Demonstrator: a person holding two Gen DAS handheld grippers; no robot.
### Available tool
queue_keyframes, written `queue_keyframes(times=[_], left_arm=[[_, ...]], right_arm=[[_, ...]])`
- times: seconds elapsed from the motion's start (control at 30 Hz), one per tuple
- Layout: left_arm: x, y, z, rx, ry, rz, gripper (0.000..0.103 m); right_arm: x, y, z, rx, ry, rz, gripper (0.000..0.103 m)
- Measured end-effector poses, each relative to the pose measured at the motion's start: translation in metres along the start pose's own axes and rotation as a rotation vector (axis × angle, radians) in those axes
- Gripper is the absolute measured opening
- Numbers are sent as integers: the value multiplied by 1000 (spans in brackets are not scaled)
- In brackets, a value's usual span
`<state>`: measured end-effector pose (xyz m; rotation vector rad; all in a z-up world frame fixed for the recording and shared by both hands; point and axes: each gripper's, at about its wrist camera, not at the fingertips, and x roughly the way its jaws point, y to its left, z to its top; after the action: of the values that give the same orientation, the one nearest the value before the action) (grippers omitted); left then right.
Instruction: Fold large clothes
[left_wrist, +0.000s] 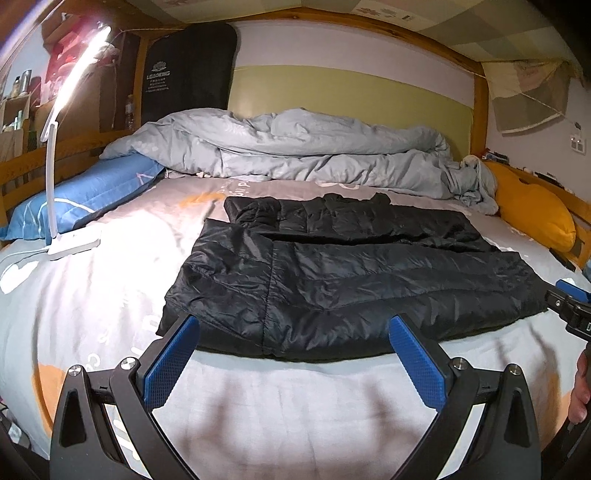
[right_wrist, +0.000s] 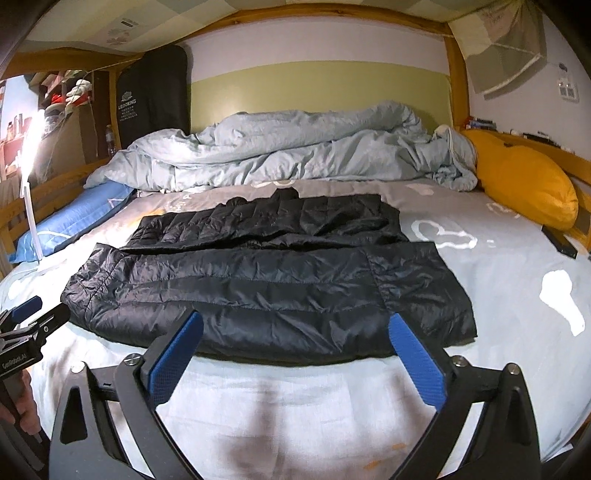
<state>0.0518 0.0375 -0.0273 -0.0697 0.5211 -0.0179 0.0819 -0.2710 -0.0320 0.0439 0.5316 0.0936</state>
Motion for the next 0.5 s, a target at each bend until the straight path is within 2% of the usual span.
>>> queue_keyframes(times=[0.1,0.23,0.4,0.5], left_arm=[[4,-3,-2,9,46,25,103],[9,-3,-7,-28,113,6,103],[28,-1,-17,-89,230,-84,103],[39,-1,-23,-118,280,-124,102]], right_arm=[[4,-2,-3,5,20,5,96],[8,0,-6,0,40,5,95],[18,2,-10,22,86,46,92],[27,0,-14,67,124,114,83]])
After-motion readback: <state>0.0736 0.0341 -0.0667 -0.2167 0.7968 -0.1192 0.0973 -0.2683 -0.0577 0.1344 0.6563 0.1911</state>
